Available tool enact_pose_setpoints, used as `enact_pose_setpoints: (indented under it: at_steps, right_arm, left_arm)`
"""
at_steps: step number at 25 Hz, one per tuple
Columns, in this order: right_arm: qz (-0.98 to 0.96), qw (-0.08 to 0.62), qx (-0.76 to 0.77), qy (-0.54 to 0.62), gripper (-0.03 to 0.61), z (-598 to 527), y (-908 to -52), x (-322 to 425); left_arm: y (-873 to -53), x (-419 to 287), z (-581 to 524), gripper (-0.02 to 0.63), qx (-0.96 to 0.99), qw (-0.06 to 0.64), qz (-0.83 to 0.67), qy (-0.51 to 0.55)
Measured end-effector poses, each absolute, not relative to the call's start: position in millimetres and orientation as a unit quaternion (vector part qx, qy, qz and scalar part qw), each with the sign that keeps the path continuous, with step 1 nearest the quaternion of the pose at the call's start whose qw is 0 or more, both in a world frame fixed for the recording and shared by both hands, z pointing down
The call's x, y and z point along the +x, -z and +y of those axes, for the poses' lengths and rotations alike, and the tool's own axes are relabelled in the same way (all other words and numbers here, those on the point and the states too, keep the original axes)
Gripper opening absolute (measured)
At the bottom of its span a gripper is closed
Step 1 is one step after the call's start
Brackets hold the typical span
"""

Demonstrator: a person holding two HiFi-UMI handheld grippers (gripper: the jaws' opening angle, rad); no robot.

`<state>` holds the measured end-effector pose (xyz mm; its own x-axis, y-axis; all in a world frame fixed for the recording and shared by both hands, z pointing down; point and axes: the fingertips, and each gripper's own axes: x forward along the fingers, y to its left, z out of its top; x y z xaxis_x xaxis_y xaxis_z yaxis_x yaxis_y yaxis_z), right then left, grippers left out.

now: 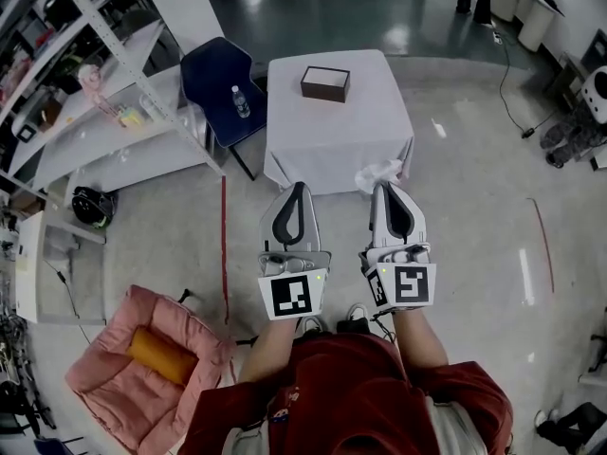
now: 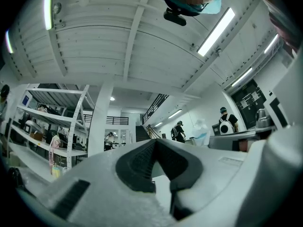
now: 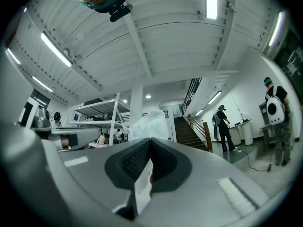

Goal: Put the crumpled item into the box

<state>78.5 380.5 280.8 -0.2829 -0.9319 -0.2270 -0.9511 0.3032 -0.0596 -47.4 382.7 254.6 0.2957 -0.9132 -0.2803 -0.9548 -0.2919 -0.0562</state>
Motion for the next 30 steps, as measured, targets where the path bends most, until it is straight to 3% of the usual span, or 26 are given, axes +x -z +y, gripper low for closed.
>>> enact_pose_setpoints:
  at_steps: [16,30]
  right_arm:
    - [0.806,0.105,-0.581,-0.033,0.003,354.9,-302.3,173.4]
    - [0.807,0.089,-0.582,-0.047,0.003,300.9,-303.2,159.8]
  left_arm:
    - [-280.8,45.0,357.5,0.003,-0.795,0.095,0.593,-0.083]
    - [-284.2,37.8,300.2,0.003,-0.803,0.083,0.582,-0.099]
